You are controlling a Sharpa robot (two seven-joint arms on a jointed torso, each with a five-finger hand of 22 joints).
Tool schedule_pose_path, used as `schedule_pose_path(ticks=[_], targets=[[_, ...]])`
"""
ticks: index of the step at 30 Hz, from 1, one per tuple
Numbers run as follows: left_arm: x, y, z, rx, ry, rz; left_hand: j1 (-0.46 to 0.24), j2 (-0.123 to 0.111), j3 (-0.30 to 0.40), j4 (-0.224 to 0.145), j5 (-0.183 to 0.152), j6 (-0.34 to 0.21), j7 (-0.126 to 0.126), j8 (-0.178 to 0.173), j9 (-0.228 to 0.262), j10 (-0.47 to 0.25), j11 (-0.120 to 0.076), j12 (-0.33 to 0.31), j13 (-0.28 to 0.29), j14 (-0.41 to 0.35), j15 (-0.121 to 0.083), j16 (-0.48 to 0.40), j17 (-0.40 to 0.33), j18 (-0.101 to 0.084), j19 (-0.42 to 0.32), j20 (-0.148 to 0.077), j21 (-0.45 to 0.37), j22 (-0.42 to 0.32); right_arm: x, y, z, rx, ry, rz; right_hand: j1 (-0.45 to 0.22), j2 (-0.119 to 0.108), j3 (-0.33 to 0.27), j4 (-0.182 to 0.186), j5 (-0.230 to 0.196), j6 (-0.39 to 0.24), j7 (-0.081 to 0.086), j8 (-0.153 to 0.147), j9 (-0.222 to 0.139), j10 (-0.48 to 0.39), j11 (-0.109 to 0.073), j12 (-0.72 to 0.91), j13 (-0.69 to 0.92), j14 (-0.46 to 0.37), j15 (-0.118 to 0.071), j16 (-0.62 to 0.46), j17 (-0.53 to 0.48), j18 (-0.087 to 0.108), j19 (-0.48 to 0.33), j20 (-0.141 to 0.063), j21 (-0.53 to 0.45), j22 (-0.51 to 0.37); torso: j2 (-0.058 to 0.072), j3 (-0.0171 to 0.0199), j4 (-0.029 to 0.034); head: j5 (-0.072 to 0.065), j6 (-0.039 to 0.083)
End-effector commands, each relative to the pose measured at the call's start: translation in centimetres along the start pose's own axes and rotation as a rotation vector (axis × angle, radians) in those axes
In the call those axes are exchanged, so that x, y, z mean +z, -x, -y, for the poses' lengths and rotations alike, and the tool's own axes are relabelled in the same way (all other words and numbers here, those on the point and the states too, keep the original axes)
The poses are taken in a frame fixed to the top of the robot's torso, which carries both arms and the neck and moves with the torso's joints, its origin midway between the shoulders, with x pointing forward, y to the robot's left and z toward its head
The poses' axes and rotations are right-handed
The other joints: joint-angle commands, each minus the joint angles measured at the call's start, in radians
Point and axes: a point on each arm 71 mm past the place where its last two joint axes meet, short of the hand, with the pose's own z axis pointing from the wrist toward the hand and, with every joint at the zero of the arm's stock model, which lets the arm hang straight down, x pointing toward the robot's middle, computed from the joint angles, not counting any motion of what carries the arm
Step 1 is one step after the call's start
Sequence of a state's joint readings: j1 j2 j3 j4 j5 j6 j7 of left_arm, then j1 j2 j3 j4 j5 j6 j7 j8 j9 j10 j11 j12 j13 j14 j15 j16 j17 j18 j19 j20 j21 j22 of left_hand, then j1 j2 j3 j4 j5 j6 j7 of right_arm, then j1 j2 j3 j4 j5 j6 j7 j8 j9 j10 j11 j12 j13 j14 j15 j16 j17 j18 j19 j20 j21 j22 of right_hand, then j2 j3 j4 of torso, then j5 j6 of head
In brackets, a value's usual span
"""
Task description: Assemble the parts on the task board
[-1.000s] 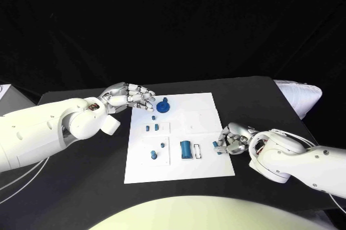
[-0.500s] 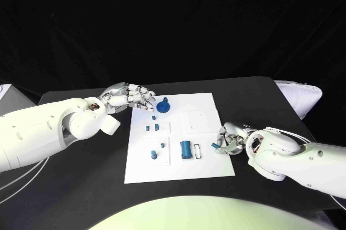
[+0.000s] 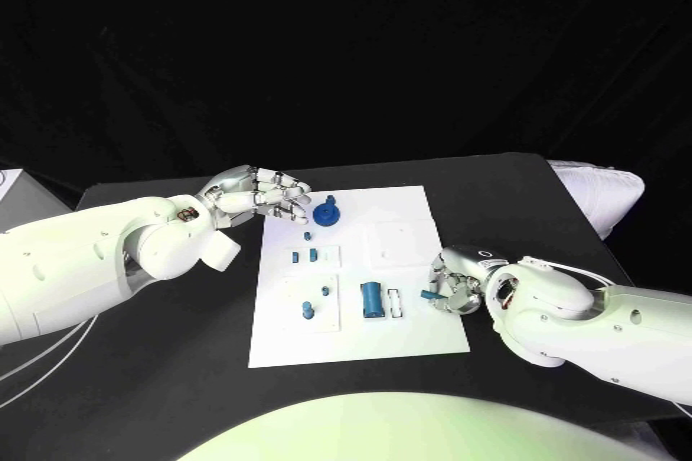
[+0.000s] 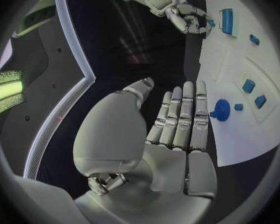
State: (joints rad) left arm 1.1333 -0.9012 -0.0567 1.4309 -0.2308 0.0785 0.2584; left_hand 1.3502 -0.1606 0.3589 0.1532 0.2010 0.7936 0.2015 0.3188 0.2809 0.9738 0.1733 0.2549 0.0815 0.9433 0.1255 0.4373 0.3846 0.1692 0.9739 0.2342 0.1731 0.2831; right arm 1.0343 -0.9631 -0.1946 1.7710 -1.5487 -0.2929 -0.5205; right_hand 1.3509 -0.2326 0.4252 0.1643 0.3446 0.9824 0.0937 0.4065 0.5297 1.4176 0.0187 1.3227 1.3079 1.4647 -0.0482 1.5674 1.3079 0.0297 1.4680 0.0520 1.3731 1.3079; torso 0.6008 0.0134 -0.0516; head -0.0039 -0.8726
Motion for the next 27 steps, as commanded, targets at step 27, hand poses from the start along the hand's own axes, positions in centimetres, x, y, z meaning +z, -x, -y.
schedule_pose_path(ticks=[27], targets=[[0.1,-0.4,0.1,-0.007,-0.011,-0.025,0.007,0.006,0.005,0.004,0.002,0.005,0.030,0.003,-0.002,-0.008,0.001,0.004,-0.001,-0.007,0.000,0.005,-0.002,0.012,0.007,0.000,-0.007,-0.002,-0.3,2.4,-1.7,0.165,-0.012,0.062,-0.129,-0.024,0.090,-0.022,0.013,0.031,-0.017,0.040,-0.145,0.036,-0.019,0.042,0.107,0.106,-0.017,0.003,0.263,-0.005,0.078,-0.014,0.057,0.230,0.000,-0.0011,0.0008,0.000,0.000]])
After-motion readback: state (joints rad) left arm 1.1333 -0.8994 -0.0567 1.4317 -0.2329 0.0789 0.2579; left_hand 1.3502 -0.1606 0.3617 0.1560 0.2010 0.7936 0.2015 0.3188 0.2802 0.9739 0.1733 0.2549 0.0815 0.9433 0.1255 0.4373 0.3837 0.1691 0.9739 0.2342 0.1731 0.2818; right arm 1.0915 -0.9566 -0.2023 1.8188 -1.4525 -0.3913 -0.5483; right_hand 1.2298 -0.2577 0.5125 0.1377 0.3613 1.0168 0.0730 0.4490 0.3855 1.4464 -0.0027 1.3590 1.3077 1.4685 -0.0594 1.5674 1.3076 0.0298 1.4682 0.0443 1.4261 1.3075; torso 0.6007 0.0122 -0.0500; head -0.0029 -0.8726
